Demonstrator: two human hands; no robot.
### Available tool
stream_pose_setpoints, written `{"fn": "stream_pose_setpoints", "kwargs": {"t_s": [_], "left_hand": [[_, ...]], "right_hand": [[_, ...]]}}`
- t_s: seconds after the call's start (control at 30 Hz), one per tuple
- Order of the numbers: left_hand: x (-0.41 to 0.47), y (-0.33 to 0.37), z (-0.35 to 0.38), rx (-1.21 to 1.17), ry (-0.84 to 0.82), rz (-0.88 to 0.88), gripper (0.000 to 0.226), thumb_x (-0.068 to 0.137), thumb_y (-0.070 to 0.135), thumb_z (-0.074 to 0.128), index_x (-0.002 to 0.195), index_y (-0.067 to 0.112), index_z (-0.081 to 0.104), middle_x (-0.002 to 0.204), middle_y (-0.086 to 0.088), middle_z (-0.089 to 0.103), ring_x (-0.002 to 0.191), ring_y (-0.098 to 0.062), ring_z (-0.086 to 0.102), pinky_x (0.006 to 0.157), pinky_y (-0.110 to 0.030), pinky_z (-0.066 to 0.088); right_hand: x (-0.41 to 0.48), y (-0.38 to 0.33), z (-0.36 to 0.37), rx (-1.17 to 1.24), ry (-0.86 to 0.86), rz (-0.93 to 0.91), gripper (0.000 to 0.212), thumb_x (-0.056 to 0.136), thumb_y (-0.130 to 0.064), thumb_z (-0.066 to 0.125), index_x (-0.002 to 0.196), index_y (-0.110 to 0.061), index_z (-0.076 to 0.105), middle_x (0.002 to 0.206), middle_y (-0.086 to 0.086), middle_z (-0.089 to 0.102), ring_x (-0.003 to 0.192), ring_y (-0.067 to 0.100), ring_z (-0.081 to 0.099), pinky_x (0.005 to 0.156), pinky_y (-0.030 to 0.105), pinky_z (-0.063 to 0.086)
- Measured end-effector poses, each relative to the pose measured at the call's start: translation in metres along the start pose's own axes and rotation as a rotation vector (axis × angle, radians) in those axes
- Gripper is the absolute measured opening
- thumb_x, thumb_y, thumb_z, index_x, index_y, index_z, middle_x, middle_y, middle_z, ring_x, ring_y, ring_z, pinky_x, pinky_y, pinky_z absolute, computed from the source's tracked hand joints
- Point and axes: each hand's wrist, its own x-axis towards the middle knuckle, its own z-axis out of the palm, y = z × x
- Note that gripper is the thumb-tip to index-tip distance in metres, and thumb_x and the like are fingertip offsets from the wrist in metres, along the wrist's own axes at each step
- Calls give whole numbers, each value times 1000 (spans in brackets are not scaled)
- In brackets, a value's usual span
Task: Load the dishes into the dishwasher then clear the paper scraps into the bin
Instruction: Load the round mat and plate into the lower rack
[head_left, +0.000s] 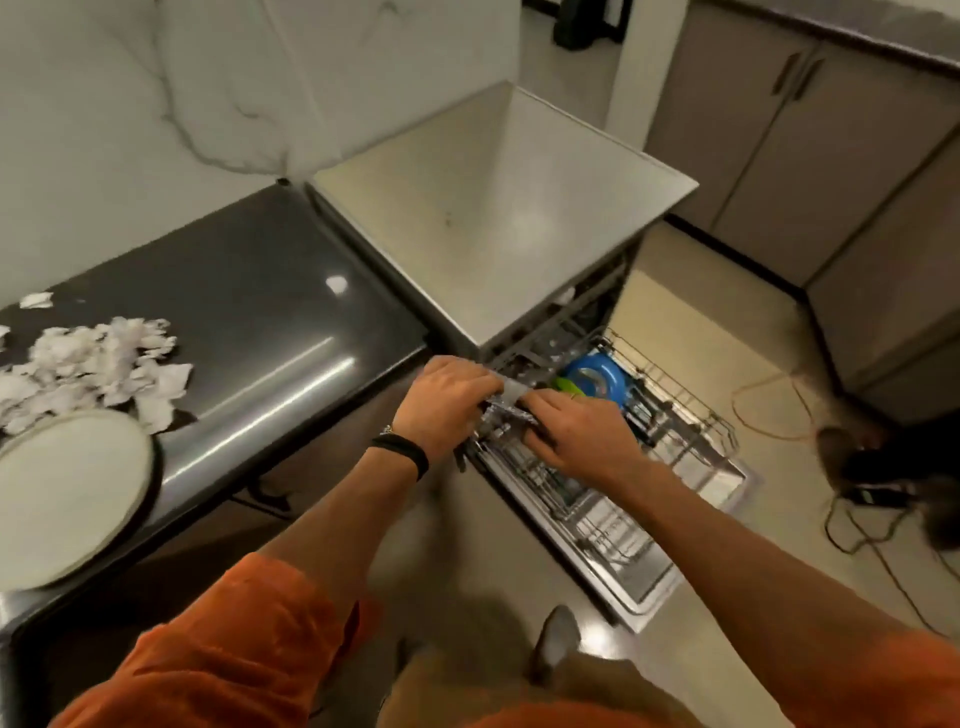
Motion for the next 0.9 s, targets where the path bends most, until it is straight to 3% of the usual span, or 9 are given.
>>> {"fn": "stream_pose_setpoints", "kwargs": {"t_s": [0.1, 0.2, 0.37, 0.47, 0.6, 0.7, 0.77, 0.83, 0.9], "left_hand": [[17, 23, 37, 1, -54, 36, 31, 76, 3, 61, 101, 19, 70, 96, 2, 70, 96, -26, 65, 94, -40, 42], [17, 27, 81, 6, -107, 61, 32, 83, 9, 49, 105, 18, 70, 102, 0, 70, 100, -25, 64, 96, -40, 43], [26, -1, 168, -26, -174, 56, 34, 81, -9, 66, 106, 14, 67, 108, -5, 68, 103, -29, 63, 86, -44, 52], [40, -29, 230, -48, -162, 64, 27, 85, -5, 54, 104, 9, 67, 106, -10, 67, 98, -32, 63, 81, -45, 52], [51, -74, 326, -37, -169, 102, 40, 81, 6, 32, 98, 4, 69, 104, -17, 68, 98, -35, 64, 85, -47, 50], [46, -100, 381, -54, -141, 51, 32, 75, -12, 58, 100, 4, 71, 106, -17, 71, 100, -34, 67, 88, -37, 46], [44, -112, 405, -52, -168, 53, 34, 76, -15, 62, 103, 3, 72, 108, -16, 71, 104, -33, 67, 89, -39, 52], [43, -122, 422, -63, -182, 69, 31, 85, -8, 51, 107, 2, 70, 111, -17, 70, 109, -35, 65, 91, -45, 55], [45, -133, 440, -60, -179, 65, 43, 90, 7, 31, 109, 2, 69, 115, -17, 69, 112, -34, 63, 93, -46, 55]], "right_hand": [[-38, 26, 17, 17, -51, 95, 41, 94, -43, 40, 114, -17, 65, 89, -2, 73, 60, 18, 67, 44, 27, 50], [-60, 41, 51, 33, -136, 181, 44, 95, -45, 37, 122, -20, 62, 94, -2, 74, 66, 20, 70, 48, 30, 53], [-65, 69, 126, 35, -248, 326, 43, 96, -42, 35, 127, -23, 57, 101, 0, 73, 73, 27, 71, 52, 34, 51], [-53, 90, 186, 67, -281, 419, 40, 99, -36, 44, 137, -23, 50, 110, 5, 72, 79, 35, 71, 59, 38, 51], [-37, 114, 270, 103, -319, 521, 42, 104, -33, 42, 145, -24, 39, 116, 9, 70, 89, 38, 70, 69, 43, 52], [-32, 125, 323, 98, -363, 573, 44, 106, -31, 40, 149, -25, 34, 113, 13, 70, 91, 40, 69, 72, 43, 49], [-30, 132, 352, 100, -359, 590, 43, 107, -30, 38, 149, -25, 34, 109, 12, 70, 89, 38, 68, 70, 40, 43], [-27, 136, 372, 111, -361, 611, 41, 108, -29, 38, 149, -25, 34, 104, 12, 69, 86, 37, 67, 69, 40, 41], [-25, 141, 394, 96, -352, 627, 39, 107, -27, 40, 146, -25, 36, 101, 12, 70, 86, 37, 68, 70, 42, 46]]}}
